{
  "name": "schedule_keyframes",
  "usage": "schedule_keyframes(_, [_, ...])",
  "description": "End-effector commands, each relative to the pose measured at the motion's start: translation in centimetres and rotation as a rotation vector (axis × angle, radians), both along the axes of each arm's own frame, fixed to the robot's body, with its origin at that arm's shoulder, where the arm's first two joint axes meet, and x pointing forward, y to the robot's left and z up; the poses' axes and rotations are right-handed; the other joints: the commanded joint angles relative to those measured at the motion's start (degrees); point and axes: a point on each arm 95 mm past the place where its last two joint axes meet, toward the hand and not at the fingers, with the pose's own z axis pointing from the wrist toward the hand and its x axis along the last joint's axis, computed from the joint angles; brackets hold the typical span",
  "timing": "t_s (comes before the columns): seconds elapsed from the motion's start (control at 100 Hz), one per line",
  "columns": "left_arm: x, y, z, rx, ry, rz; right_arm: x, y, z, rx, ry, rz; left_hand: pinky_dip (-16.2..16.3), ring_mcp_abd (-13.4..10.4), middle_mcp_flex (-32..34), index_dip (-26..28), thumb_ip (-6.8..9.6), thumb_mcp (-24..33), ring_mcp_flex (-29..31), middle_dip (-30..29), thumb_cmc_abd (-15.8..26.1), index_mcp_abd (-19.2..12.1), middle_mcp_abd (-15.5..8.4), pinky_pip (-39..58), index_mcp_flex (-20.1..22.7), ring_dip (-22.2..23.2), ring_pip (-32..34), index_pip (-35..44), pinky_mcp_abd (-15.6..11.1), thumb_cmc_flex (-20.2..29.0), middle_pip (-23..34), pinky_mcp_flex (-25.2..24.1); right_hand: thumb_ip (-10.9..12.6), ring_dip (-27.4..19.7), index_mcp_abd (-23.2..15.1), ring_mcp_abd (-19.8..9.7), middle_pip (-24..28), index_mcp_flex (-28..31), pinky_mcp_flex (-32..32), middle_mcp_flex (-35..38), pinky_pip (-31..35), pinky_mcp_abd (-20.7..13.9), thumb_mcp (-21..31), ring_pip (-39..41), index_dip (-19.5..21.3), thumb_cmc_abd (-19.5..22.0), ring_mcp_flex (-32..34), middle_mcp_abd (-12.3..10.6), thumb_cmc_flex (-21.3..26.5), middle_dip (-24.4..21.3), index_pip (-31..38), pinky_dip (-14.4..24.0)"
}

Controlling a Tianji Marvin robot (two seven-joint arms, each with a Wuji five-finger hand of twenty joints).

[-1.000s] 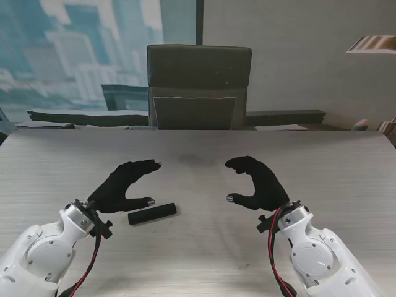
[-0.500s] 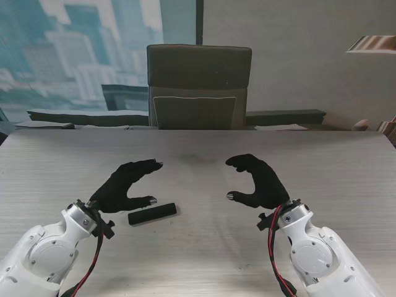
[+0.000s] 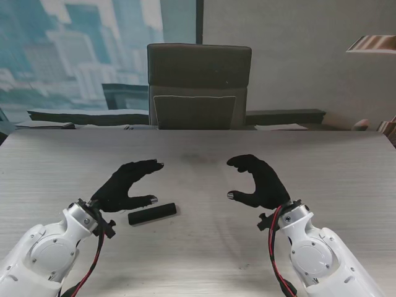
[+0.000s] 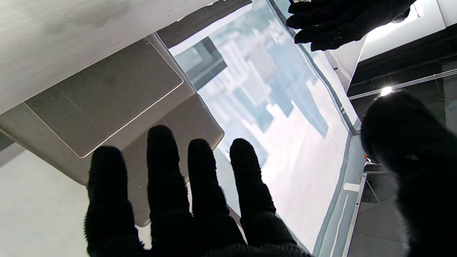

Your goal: Install the batteries into the remote control and close the cover

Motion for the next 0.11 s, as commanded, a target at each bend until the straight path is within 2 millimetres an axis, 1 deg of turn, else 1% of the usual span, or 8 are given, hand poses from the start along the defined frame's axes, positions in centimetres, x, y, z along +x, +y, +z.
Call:
schedule_keyframes(0.0, [-0.05,-0.20,-0.22,0.012,0.026,-0.007,-0.37,0.39,-0.10,0.004,0.017,0.008,0.6,1.2,0.0,-0.9,2.00,0.6,0.7,-0.8,1.0,0.4,0.6,0.8,0.2,0.7,0.1,0.0,0.6,-1.5,0.4,-0.4,-0.4,0.8,-1.0,-1.0,-0.3,0.2,-0.6,0.7,0.6,1.1,-0.8,0.3,-0.7,1.3,-0.3,0.3,0.0,-0.6,-1.3,0.7])
schedule_keyframes(0.03, [-0.06,-0.20,-0.23,0.013,0.028,-0.007,-0.40,0.41,-0.10,0.002,0.017,0.009,0.6,1.3,0.1,-0.9,2.00,0.6,0.8,-0.8,1.0,0.0,0.6,0.8,0.3,0.7,0.1,0.1,0.6,-1.5,0.4,-0.4,-0.4,0.8,-0.9,-1.0,-0.3,0.3,-0.6,0.8,0.7,1.1,-0.9,0.3,-0.7,1.2,-0.3,0.3,0.0,-0.6,-1.3,0.7])
schedule_keyframes(0.1, [-0.06,-0.16,-0.22,0.014,0.024,-0.005,-0.37,0.42,-0.07,-0.002,0.014,0.010,0.6,1.2,0.3,-0.9,2.02,0.5,0.9,-0.8,1.0,0.4,0.6,0.8,0.2,0.7,0.1,0.1,0.6,-1.4,0.4,-0.4,-0.3,0.8,-1.0,-1.0,-0.3,0.3,-0.6,0.8,0.7,1.1,-0.9,0.3,-0.7,1.4,-0.2,0.2,0.1,-0.6,-1.4,0.8])
